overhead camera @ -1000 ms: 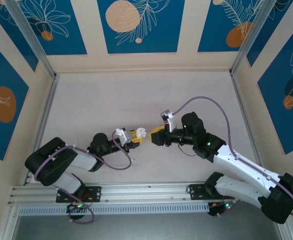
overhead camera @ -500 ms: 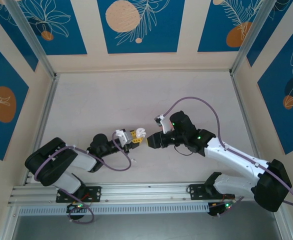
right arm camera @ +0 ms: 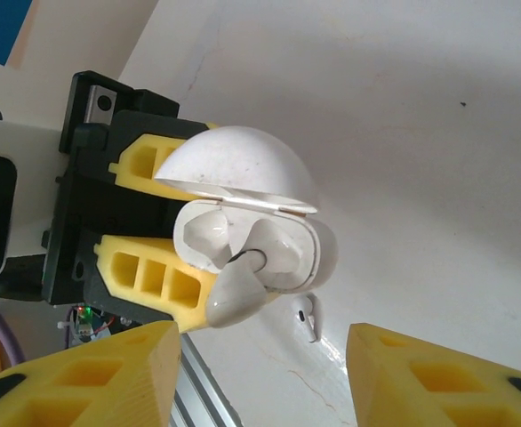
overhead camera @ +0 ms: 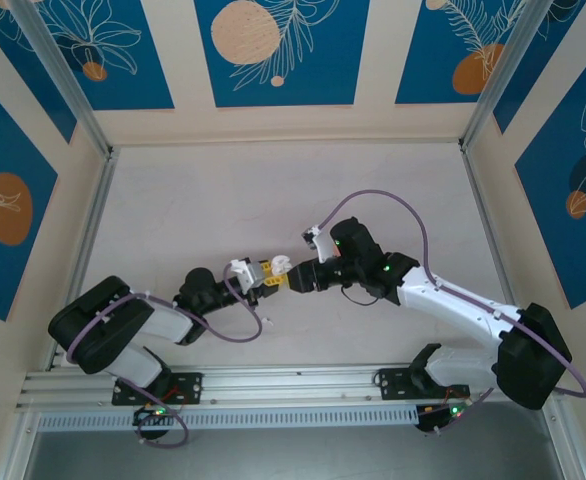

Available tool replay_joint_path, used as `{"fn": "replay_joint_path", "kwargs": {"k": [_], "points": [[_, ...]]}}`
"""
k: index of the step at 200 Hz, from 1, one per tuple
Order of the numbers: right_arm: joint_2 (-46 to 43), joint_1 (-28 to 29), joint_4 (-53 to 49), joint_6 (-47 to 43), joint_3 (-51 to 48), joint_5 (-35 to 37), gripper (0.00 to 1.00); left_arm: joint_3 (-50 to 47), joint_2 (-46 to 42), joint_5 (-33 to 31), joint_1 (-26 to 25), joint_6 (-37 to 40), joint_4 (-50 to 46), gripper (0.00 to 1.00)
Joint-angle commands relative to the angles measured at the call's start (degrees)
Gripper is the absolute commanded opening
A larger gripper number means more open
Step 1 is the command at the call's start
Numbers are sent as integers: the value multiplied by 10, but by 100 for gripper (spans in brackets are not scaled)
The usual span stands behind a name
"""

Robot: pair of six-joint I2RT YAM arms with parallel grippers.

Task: Insert wireless bluetooth earbuds into charging case

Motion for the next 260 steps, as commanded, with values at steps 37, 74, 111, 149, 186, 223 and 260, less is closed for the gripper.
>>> {"fn": "replay_joint_path", "kwargs": {"k": [37, 74, 111, 149, 186, 223, 260], "points": [[5, -2, 3, -9, 15, 4, 43, -6, -25, 6, -7, 0, 11, 21], [-1, -5, 8, -11, 14, 12, 40, -6, -33, 8, -7, 0, 4, 21], [-5, -9, 15, -11, 13, 12, 39, -7, -44, 8, -7, 5, -13, 21], [-12, -14, 23, -12, 10, 12, 39, -8, -56, 9, -7, 8, -31, 21], [-20, -20, 31, -11, 10, 6, 39, -7, -64, 10, -7, 11, -44, 21], [-16, -24, 35, -12, 9, -3, 39, -7, -72, 10, -8, 10, -50, 21], [-15, -25, 35, -13, 5, -13, 40, -6, -84, 11, -8, 14, -65, 21]]}}
